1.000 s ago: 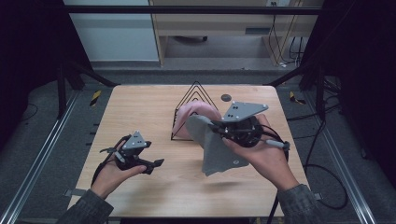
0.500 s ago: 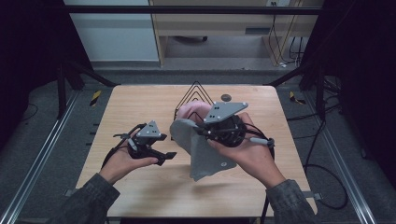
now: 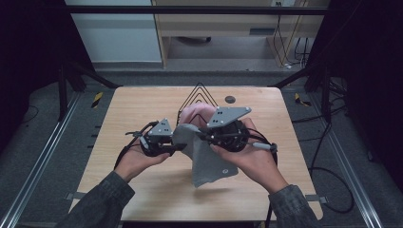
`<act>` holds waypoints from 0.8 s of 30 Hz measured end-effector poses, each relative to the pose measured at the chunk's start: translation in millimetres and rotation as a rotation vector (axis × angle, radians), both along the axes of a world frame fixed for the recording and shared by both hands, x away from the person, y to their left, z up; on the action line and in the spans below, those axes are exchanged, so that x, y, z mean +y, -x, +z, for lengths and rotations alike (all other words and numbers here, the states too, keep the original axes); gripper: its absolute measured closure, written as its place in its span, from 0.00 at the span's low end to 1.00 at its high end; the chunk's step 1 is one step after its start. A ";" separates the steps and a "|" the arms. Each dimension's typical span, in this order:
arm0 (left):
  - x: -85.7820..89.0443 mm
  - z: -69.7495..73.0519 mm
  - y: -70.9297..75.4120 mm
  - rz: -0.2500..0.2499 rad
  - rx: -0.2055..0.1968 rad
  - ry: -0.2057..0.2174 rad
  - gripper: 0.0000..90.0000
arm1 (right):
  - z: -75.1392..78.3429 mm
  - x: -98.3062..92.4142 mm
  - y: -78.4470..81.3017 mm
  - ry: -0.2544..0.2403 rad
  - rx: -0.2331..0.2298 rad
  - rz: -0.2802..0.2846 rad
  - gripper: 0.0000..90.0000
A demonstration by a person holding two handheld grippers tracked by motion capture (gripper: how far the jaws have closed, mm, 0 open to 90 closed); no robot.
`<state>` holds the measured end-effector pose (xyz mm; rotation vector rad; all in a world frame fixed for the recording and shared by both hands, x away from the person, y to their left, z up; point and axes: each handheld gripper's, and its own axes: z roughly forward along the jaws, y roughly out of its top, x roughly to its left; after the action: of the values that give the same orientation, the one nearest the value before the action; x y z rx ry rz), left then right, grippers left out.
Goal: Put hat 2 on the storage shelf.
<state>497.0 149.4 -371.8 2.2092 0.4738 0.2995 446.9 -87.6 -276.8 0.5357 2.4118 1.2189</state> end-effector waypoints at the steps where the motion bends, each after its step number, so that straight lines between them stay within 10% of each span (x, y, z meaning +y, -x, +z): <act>1: -1.1 1.2 -0.2 -0.004 0.001 -0.010 0.95 | -1.4 -2.4 -1.4 -0.002 0.003 -0.008 0.95; 13: 6.6 66.6 1.5 0.032 -0.062 -0.071 0.96 | 11.4 -34.2 -22.1 -0.076 0.005 -0.094 0.95; 24: 10.2 130.4 -9.9 0.096 -0.150 -0.052 0.96 | 61.2 -33.6 -42.1 -0.131 -0.073 -0.113 0.95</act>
<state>506.9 159.6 -241.4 2.1986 0.4954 0.5302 489.0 -121.2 -215.6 0.6461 2.2207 1.3304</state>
